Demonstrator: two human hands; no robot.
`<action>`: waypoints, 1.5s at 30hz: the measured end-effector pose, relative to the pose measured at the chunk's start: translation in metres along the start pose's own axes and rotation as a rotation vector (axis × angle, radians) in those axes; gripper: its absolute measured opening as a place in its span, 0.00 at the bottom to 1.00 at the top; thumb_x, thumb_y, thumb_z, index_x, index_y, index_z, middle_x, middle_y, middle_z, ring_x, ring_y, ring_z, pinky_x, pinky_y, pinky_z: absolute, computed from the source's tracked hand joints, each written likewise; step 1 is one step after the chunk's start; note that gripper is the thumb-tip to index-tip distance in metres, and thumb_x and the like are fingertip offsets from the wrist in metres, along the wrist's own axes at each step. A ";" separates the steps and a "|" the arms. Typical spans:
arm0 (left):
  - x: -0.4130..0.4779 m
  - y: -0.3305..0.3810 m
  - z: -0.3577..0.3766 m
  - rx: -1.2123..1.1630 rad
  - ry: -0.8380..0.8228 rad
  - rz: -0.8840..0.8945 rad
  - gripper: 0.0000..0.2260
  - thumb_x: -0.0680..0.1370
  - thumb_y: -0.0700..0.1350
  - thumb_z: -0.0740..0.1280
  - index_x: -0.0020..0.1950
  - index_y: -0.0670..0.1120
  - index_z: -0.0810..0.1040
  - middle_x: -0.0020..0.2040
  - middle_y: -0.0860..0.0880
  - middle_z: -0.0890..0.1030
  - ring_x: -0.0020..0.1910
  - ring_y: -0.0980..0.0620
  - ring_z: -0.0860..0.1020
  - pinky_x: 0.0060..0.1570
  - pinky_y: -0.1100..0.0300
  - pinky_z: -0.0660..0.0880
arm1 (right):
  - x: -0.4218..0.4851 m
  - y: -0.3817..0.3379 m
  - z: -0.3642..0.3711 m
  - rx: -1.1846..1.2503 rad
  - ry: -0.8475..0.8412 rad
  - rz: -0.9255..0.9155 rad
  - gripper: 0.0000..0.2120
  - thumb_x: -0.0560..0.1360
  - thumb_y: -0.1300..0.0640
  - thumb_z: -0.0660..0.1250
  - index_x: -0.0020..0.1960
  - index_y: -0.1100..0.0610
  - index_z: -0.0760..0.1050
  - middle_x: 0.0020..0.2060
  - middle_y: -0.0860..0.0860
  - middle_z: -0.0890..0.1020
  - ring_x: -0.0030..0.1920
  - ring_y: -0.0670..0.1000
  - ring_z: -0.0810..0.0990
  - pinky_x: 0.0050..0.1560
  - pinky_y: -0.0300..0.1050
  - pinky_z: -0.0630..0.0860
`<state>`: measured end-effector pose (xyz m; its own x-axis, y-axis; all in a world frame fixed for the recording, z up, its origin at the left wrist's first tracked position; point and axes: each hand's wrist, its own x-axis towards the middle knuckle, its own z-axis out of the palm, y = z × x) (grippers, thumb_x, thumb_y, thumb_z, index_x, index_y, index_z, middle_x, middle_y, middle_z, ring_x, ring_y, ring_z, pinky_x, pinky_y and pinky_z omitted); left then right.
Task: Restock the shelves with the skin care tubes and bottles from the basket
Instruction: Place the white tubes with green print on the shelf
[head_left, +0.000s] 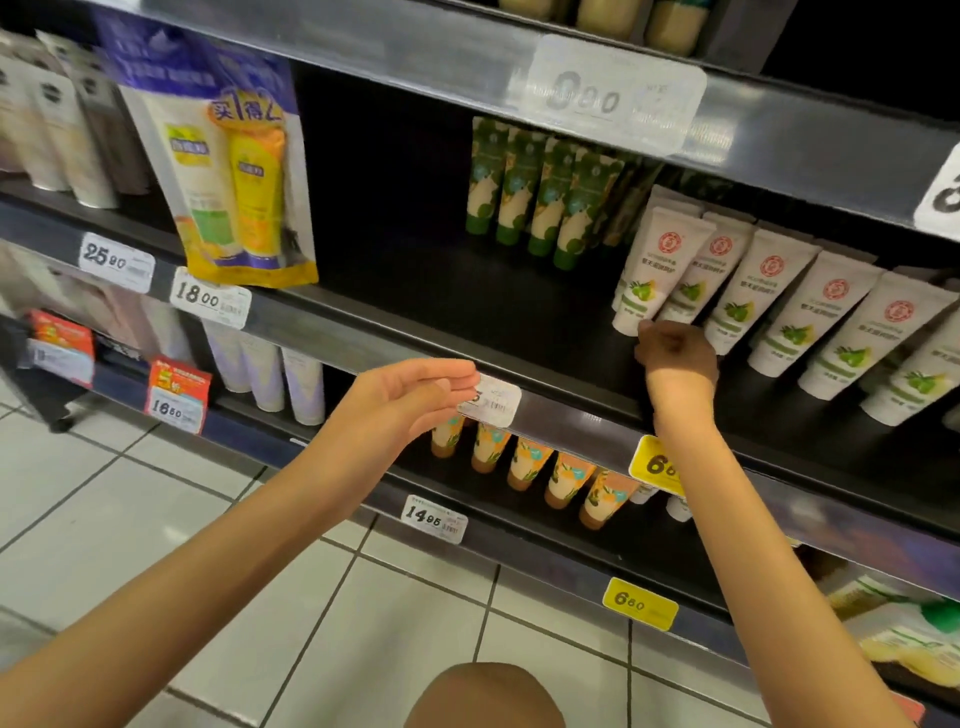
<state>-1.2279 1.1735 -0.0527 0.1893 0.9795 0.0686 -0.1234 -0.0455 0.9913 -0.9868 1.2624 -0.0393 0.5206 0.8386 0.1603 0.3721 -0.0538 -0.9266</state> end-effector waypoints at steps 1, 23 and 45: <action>-0.003 0.000 -0.004 -0.003 0.033 -0.017 0.11 0.78 0.40 0.61 0.53 0.53 0.79 0.51 0.54 0.83 0.53 0.60 0.80 0.48 0.71 0.76 | -0.018 -0.003 0.004 0.025 -0.018 -0.042 0.08 0.77 0.56 0.63 0.54 0.57 0.75 0.53 0.56 0.79 0.52 0.53 0.77 0.47 0.39 0.74; -0.396 -0.029 -0.321 0.454 0.960 -0.330 0.13 0.76 0.31 0.61 0.46 0.48 0.78 0.45 0.52 0.81 0.41 0.70 0.78 0.45 0.76 0.71 | -0.406 -0.110 0.281 0.160 -1.514 -0.783 0.13 0.74 0.65 0.65 0.45 0.47 0.77 0.43 0.40 0.82 0.44 0.39 0.79 0.46 0.27 0.72; -0.408 -0.135 -0.314 -0.523 1.447 -0.886 0.23 0.77 0.47 0.63 0.67 0.35 0.65 0.64 0.36 0.72 0.63 0.39 0.72 0.56 0.53 0.71 | -0.597 -0.063 0.423 -1.239 -2.088 -0.821 0.20 0.74 0.53 0.68 0.29 0.56 0.63 0.25 0.50 0.68 0.25 0.47 0.65 0.26 0.37 0.63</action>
<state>-1.5938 0.8420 -0.2498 -0.5280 0.0608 -0.8471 -0.7931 0.3214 0.5174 -1.6459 0.9949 -0.2208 -0.5694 0.0242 -0.8217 0.4451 0.8494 -0.2834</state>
